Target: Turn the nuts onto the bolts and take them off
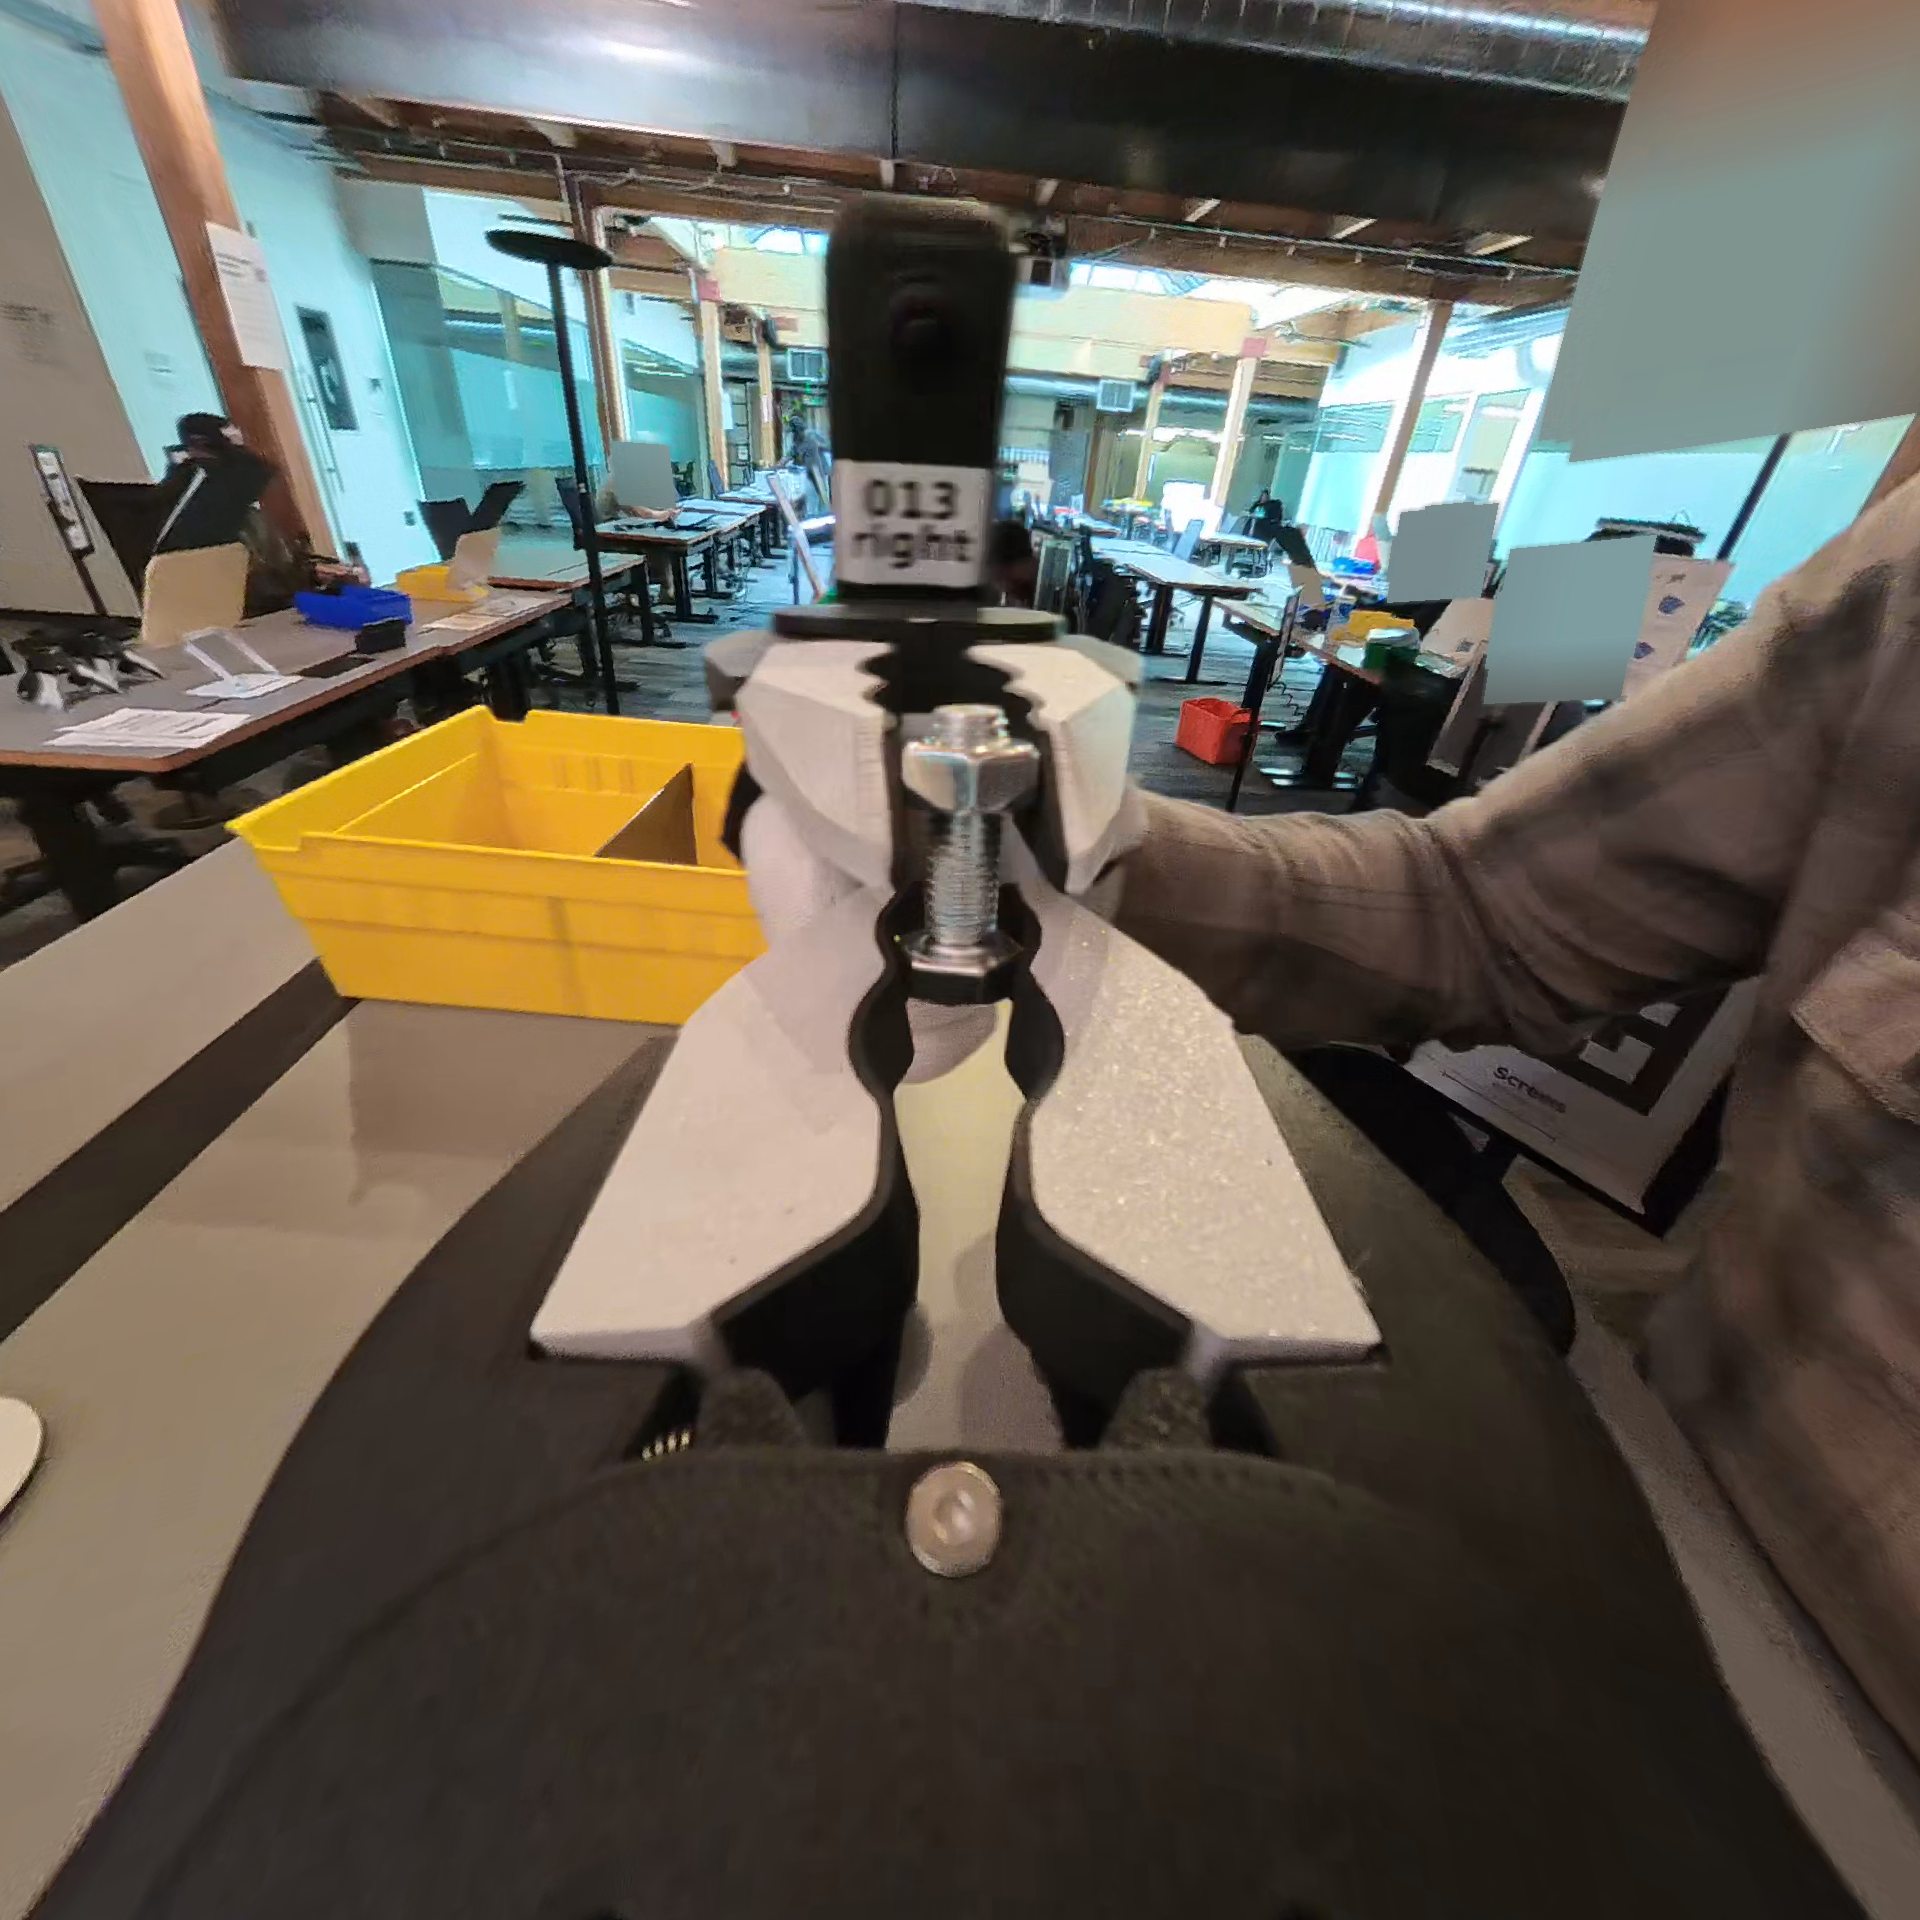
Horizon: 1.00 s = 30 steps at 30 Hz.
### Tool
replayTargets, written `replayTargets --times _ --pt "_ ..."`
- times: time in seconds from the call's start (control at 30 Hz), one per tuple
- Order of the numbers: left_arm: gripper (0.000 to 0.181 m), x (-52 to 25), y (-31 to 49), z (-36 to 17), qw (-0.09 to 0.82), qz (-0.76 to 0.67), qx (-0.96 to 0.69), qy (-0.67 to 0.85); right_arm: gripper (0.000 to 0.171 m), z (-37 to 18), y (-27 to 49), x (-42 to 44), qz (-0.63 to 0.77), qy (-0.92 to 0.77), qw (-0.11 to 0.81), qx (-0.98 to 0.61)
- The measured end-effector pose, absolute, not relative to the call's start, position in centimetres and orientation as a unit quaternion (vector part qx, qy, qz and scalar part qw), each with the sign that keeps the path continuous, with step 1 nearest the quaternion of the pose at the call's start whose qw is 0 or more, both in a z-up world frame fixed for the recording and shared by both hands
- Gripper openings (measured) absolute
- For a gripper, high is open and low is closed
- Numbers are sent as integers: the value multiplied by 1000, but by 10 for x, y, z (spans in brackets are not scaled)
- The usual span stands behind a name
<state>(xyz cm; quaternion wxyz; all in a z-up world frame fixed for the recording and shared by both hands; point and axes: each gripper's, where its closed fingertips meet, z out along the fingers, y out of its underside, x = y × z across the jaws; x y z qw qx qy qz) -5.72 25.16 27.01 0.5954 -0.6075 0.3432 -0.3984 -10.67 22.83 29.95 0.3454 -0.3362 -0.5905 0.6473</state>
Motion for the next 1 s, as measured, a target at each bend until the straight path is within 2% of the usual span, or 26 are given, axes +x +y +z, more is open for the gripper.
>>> replayTargets --times 0.27,0.4,0.43,0.53,0.57,0.67,0.77,0.9,1.0 --pt "15 -32 229 266 556 -445 -584 390 15 296 203 -78 706 -680 86 -177" --pt "15 -28 227 261 550 -444 -586 397 15 290 200 -75 702 -698 12 -144" --pt "14 -31 230 261 552 -443 -589 391 16 290 202 -78 701 -696 17 -151" --pt "15 -43 243 256 563 -406 -613 377 50 286 215 -98 666 -707 104 -214" --pt "15 -47 249 253 565 -390 -624 372 54 287 219 -99 654 -709 132 -229" --pt "15 -59 264 249 578 -354 -649 344 57 283 237 -108 578 -723 223 -306" --pt "15 -71 282 242 591 -308 -677 311 53 282 261 -114 506 -702 303 -400" --pt "15 -86 299 241 615 -272 -695 256 44 293 285 -120 489 -588 404 -502" --pt "15 -92 305 238 625 -229 -703 249 41 282 284 -122 477 -535 433 -547"
